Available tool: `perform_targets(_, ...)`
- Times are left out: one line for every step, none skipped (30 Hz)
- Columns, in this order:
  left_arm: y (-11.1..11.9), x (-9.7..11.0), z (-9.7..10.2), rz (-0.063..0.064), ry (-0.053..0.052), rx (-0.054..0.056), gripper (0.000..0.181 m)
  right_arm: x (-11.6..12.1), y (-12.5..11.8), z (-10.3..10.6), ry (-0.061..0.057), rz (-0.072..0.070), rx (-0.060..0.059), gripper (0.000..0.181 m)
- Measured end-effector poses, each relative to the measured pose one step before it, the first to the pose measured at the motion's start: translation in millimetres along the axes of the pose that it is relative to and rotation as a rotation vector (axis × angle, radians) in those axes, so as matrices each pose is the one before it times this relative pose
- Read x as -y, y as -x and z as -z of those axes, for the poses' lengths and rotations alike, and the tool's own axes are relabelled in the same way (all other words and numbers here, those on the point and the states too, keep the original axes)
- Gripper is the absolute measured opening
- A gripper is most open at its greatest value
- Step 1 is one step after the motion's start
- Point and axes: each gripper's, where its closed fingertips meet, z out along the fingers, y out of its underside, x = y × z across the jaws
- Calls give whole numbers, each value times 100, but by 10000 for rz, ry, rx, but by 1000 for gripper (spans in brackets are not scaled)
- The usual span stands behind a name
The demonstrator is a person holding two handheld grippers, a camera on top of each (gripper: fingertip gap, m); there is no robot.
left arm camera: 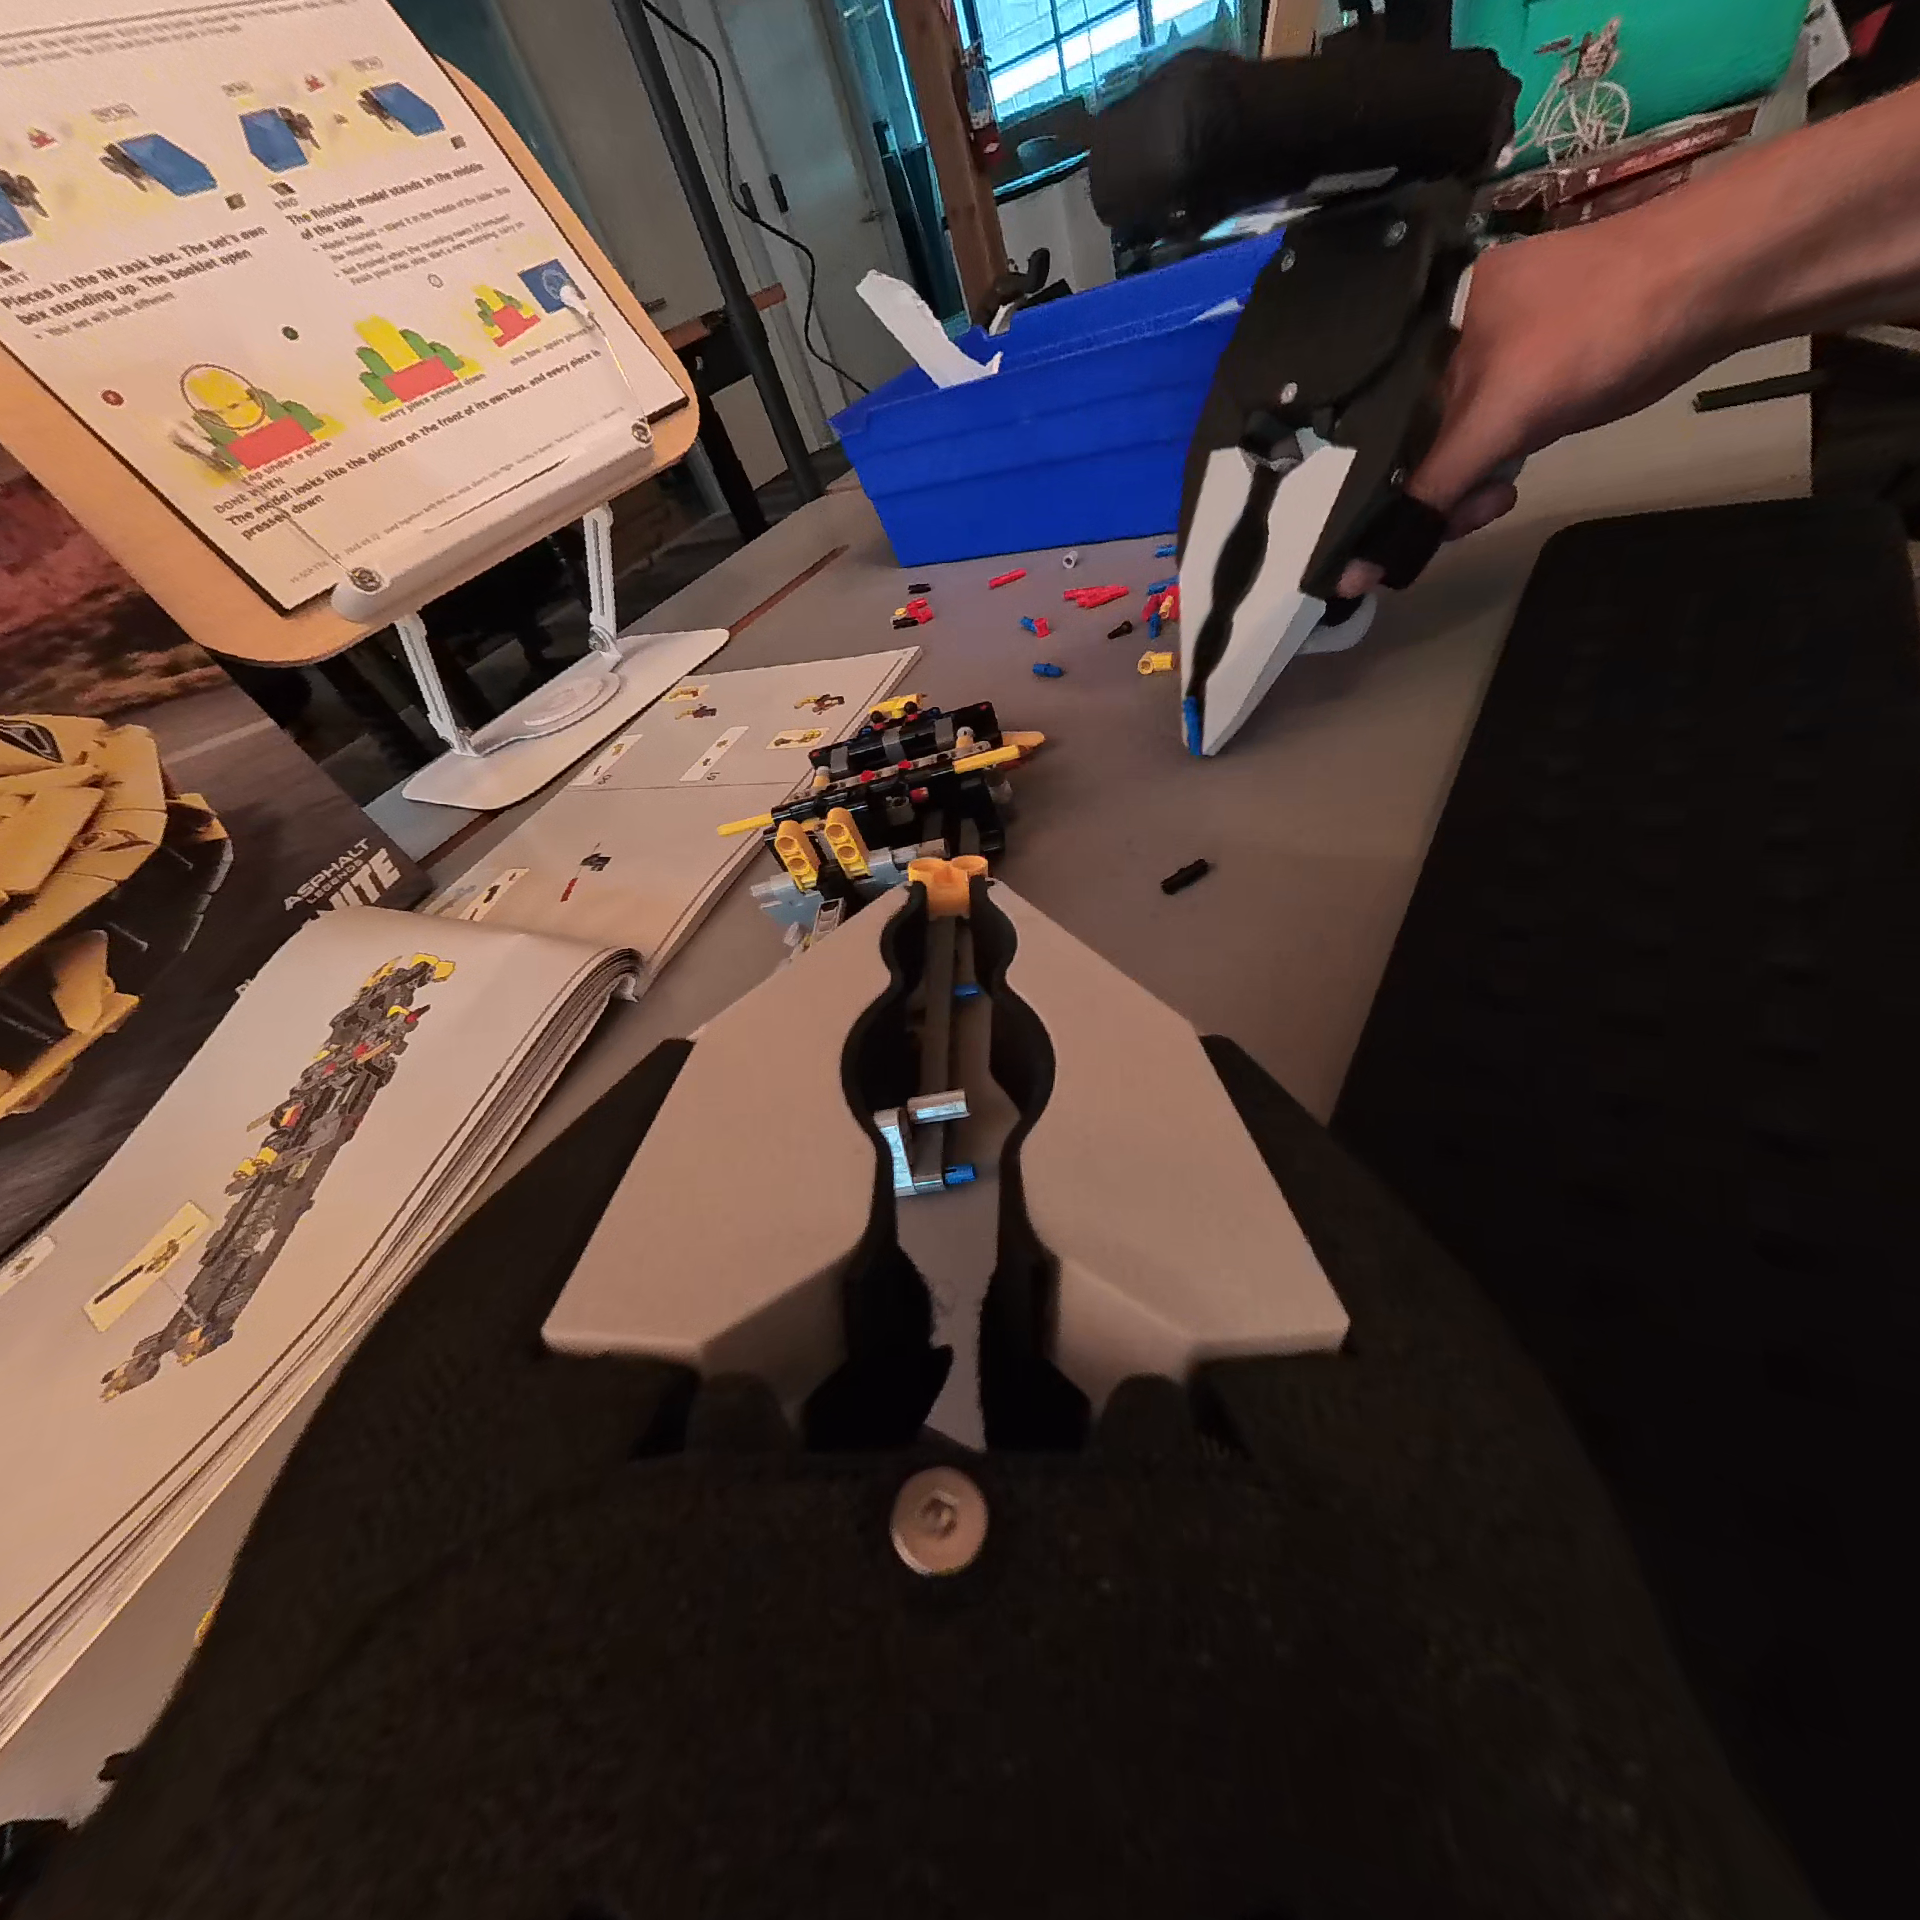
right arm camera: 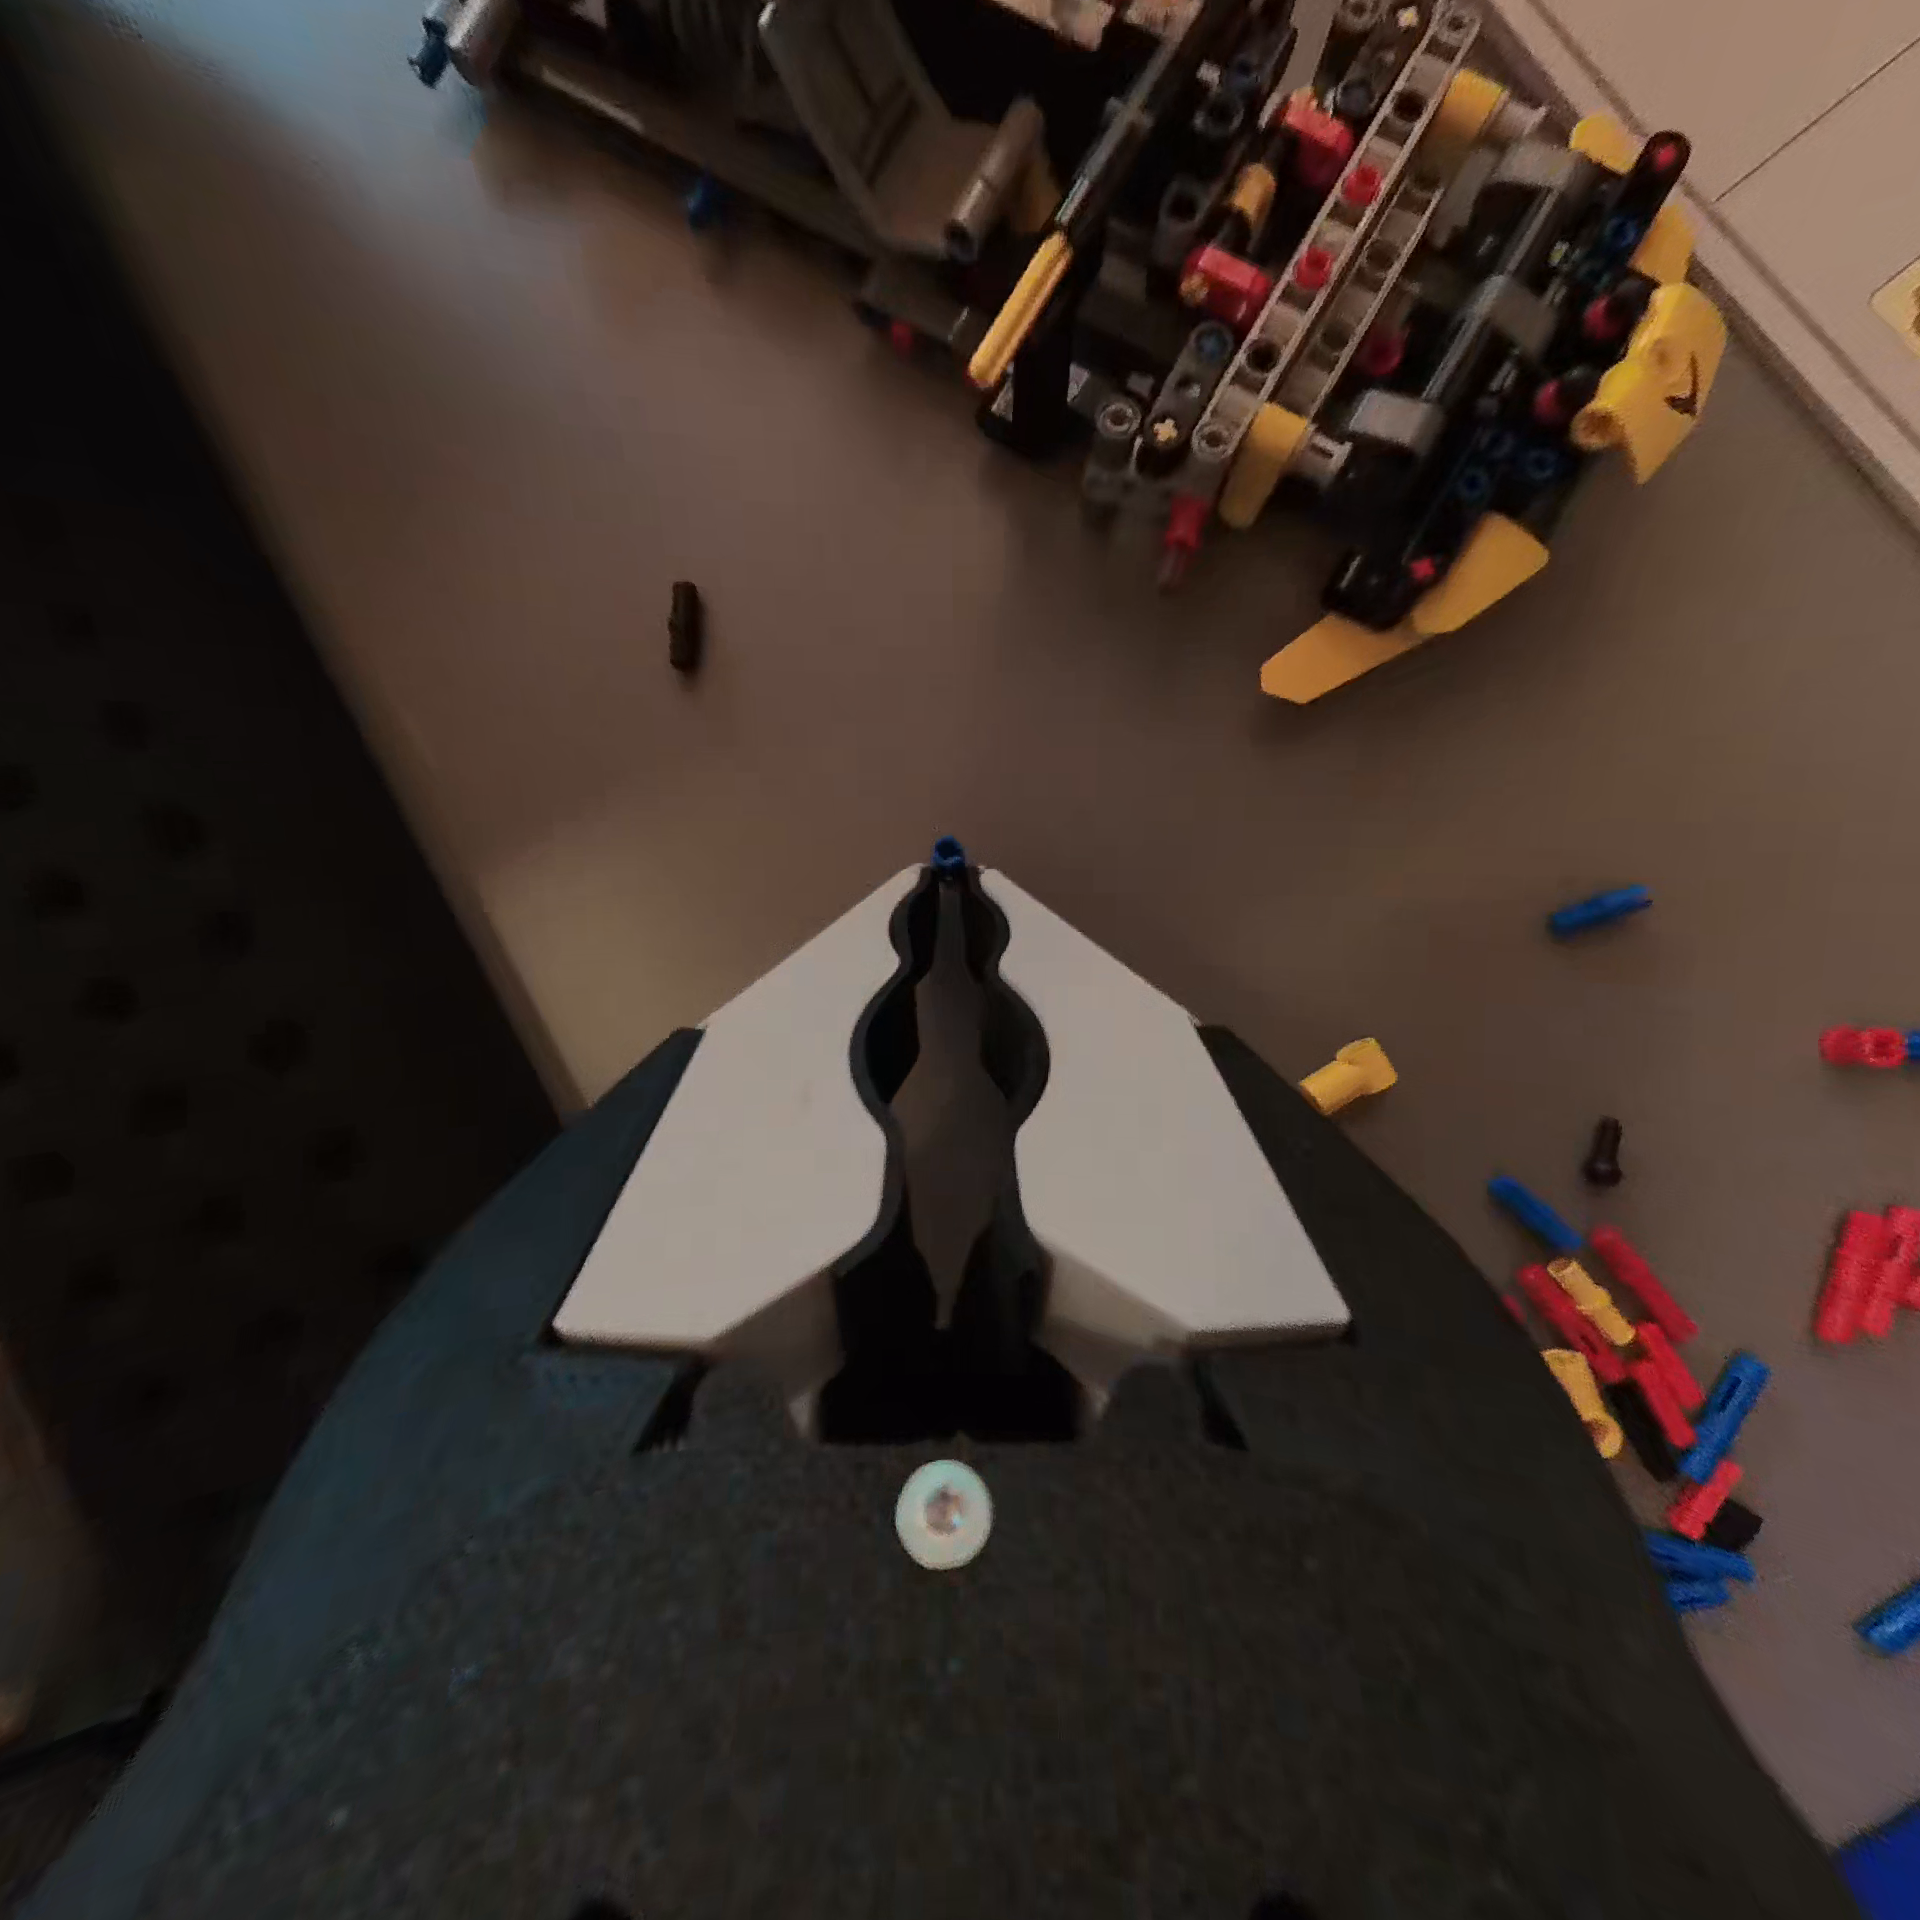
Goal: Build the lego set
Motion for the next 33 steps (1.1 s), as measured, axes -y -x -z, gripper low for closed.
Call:
perform_targets(-13,-2,-8,-3,4,-6,9,-173,10,-108,65,10,-45,5)
perform_targets(-21,-9,-11,-8,3,-12,9,-41,-40,-21,-5,-1,-63,5)
perform_targets(-33,-10,-11,-8,6,-14,9,-4,-66,25,-34,-32,-69,4)
perform_targets(-12,1,-10,-3,2,-5,8,-75,-62,3,9,-42,-43,5)
perform_targets(1,6,-3,1,-4,1,8,-30,-73,26,-14,-50,-51,5)
perform_targets(3,17,7,4,-8,-3,8,-21,-10,9,-25,-28,-24,5)
perform_targets(-2,7,6,8,-11,-9,8,11,-4,2,-35,-12,-24,5)
perform_targets(-8,19,16,4,-11,-9,8,-6,5,-2,-25,0,-25,5)
perform_targets(-10,11,13,-1,-10,-5,8,8,26,-3,-12,1,-12,5)
perform_targets(-8,16,-2,1,-5,-7,8,-2,22,10,10,9,-8,5)
perform_targets(-15,-15,1,2,4,-8,8,1,5,-4,10,6,-20,6)
perform_targets(2,-5,-7,-2,4,-1,9,-1,5,0,0,14,-19,5)
perform_targets(6,14,8,0,-4,4,8,3,-8,-3,1,26,-14,5)
perform_targets(9,18,16,10,-12,-1,8,-2,5,0,4,16,-2,6)
perform_targets(15,9,3,21,-7,-1,9,-2,19,-1,5,13,-1,6)
perform_targets(37,14,17,38,-14,-3,9,-5,23,1,6,15,10,6)
perform_targets(55,75,33,75,-42,-10,9,3,20,7,10,12,8,7)
perform_targets(123,171,87,180,-108,-17,9,10,26,-8,2,9,4,8)
perform_targets(284,311,174,356,-190,-19,9,-9,-37,17,6,10,-30,10)
perform_targets(531,342,221,543,-229,23,9,-24,-69,25,17,20,-48,12)
perform_targets(708,369,261,692,-251,32,9,-37,-80,24,11,16,-61,14)
perform_targets(870,399,283,830,-274,61,9,-39,-81,28,2,0,-43,15)
perform_targets(1019,481,309,962,-318,97,9,-39,-26,28,0,-15,-4,15)
perform_targets(995,507,286,1042,-333,77,9,-37,-26,25,2,-22,7,15)
perform_targets(911,469,213,1096,-298,31,9,-35,-8,24,3,-14,11,15)
perform_targets(841,419,146,1101,-231,33,9,-27,-34,20,-3,-10,-6,16)
perform_targets(862,447,114,1107,-211,109,9,-29,-10,20,0,-10,4,18)
perform_targets(731,484,103,1092,-207,80,8,-10,1,18,4,-14,-1,19)
perform_targets(558,431,85,1065,-152,6,9,-1,20,1,-1,-13,15,20)
perform_targets(556,374,85,1112,-93,20,9,-5,21,6,-9,-18,10,21)
perform_targets(572,341,106,1121,-86,33,9,7,28,2,-25,-15,22,23)
perform_targets(443,348,139,1088,-110,-42,9,31,53,-10,-40,-14,33,24)
perform_targets(269,318,153,959,-118,-108,9,28,38,-9,-33,-17,30,25)
